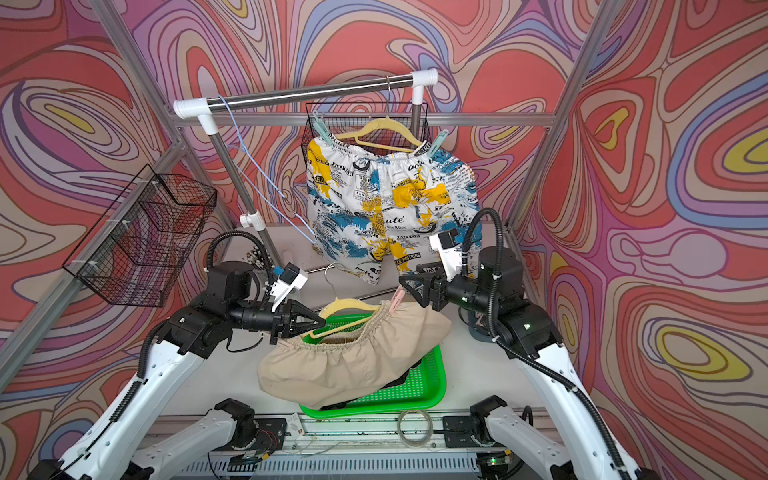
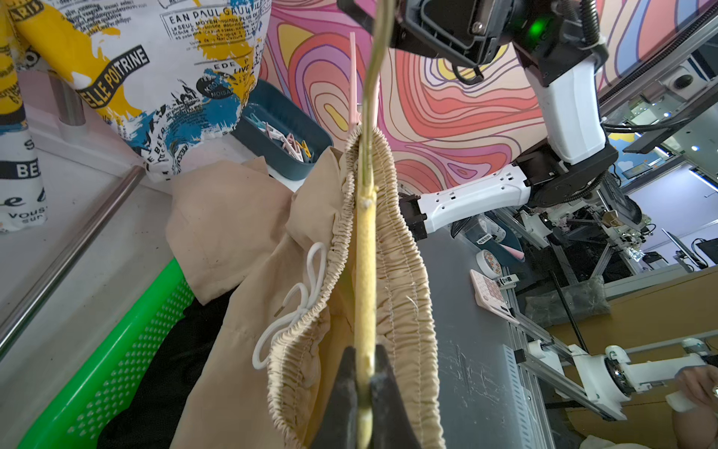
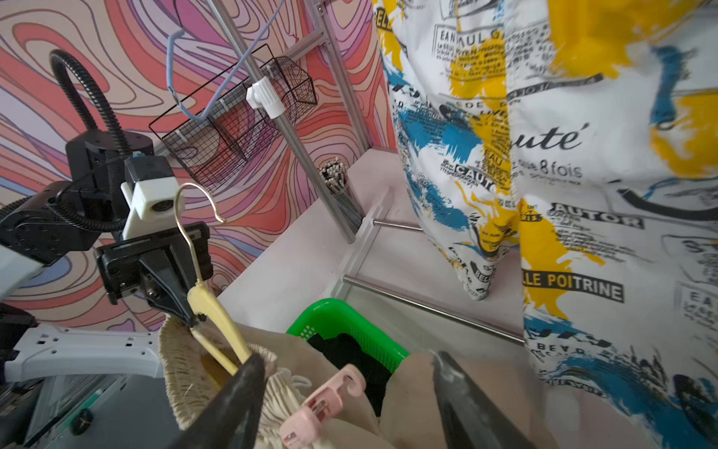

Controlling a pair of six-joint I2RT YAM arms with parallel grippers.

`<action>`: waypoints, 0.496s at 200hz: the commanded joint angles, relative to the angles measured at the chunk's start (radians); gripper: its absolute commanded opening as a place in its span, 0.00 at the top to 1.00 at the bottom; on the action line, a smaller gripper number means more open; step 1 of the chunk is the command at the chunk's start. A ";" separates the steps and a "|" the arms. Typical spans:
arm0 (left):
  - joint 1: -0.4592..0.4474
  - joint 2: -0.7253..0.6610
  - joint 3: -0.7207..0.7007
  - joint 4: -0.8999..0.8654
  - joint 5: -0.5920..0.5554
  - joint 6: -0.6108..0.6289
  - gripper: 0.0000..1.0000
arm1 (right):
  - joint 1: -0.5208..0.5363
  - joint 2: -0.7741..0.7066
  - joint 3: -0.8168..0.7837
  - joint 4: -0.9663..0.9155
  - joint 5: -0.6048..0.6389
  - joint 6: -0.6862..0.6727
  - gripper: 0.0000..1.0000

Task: Remove the clothespins securing shorts to the hanger
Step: Remove the clothespin from the hanger.

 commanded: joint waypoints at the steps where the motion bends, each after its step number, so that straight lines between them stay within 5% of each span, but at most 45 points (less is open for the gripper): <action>1: 0.012 -0.011 -0.021 0.094 0.045 0.031 1.00 | -0.027 0.009 0.017 -0.025 -0.106 0.014 0.29; 99: 0.039 0.018 0.017 0.075 0.144 0.044 1.00 | -0.085 -0.012 -0.102 0.102 -0.307 0.032 0.29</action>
